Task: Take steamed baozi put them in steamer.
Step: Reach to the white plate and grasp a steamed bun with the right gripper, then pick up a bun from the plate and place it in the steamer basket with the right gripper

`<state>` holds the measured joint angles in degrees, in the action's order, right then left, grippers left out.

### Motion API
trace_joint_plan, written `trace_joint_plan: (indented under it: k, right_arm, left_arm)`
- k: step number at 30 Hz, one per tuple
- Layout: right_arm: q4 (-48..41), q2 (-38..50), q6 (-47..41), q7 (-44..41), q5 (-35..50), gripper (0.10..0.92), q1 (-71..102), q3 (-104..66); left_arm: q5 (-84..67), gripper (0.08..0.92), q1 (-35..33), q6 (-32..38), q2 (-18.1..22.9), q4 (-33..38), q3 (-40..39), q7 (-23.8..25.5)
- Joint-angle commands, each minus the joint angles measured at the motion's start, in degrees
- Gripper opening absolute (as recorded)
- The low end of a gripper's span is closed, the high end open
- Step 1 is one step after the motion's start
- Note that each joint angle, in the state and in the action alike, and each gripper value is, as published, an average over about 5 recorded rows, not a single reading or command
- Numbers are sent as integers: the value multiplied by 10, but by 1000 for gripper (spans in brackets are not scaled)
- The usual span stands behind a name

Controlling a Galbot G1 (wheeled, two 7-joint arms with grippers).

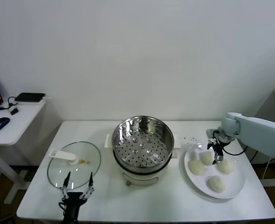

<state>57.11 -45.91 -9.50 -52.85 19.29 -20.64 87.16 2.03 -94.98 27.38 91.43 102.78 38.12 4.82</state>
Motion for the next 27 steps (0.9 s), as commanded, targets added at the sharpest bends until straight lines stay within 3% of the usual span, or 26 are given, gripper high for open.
trace_joint_plan:
  k: [1, 6, 9, 16, 27]
  right_arm:
    - [-2, -2, -5, 6, -2, 760, 6, -5]
    - [9, 2, -8, 4, -4, 632, 1, 0]
    - [14, 3, -8, 4, -4, 598, -5, 1]
    - [50, 14, 3, -10, 14, 560, -75, 40]
    - [167, -18, 46, -30, 112, 558, -343, 162]
  left_arm:
    - [1, 823, 0, 3, 0, -1, 0, 0]
    - [0, 823, 0, 3, 0, -1, 1, -1]
    - [1, 823, 0, 3, 1, -1, 2, -1]
    - [1, 823, -2, 2, 1, 4, 5, -1]
    - [3, 823, -3, -1, 0, 17, 6, -1]
